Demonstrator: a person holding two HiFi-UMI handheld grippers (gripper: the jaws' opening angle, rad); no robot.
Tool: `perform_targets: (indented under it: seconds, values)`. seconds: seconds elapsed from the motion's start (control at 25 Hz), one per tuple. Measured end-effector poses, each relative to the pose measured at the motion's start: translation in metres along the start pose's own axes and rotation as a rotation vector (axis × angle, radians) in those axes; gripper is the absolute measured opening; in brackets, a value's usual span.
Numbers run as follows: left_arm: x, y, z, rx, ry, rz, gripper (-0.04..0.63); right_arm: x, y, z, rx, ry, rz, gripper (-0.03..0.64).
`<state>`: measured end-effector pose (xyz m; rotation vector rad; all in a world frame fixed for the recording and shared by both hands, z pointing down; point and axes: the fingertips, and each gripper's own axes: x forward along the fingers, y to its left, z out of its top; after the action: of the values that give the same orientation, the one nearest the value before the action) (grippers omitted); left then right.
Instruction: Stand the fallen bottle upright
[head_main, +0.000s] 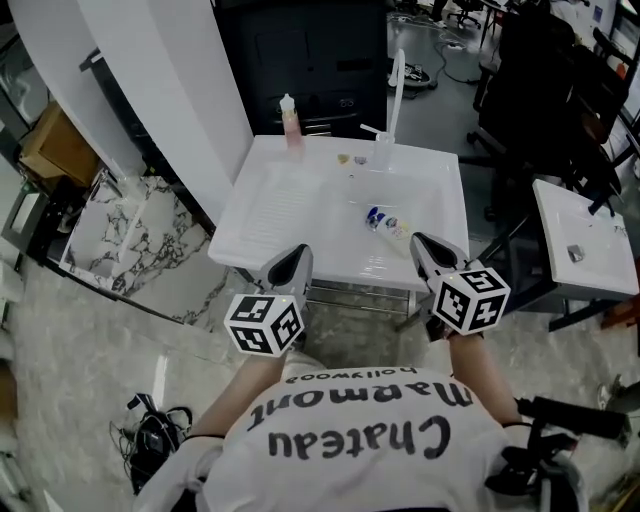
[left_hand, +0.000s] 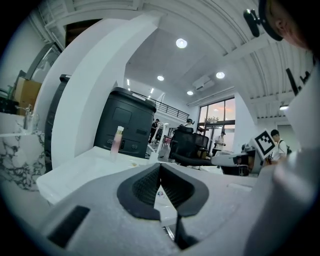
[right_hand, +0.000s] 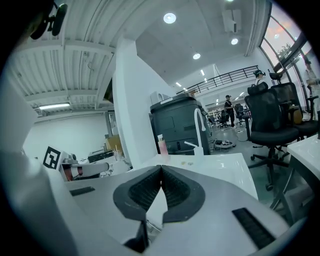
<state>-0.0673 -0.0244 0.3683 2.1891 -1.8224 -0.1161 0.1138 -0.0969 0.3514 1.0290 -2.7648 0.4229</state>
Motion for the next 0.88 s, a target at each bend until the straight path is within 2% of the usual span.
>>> perform_targets:
  seconds: [0.88]
  values:
    - [-0.032,-0.004,-0.027,-0.040,0.027,0.069,0.014,-0.022,-0.008,-0.029,-0.013,0.056,-0.011,0.014]
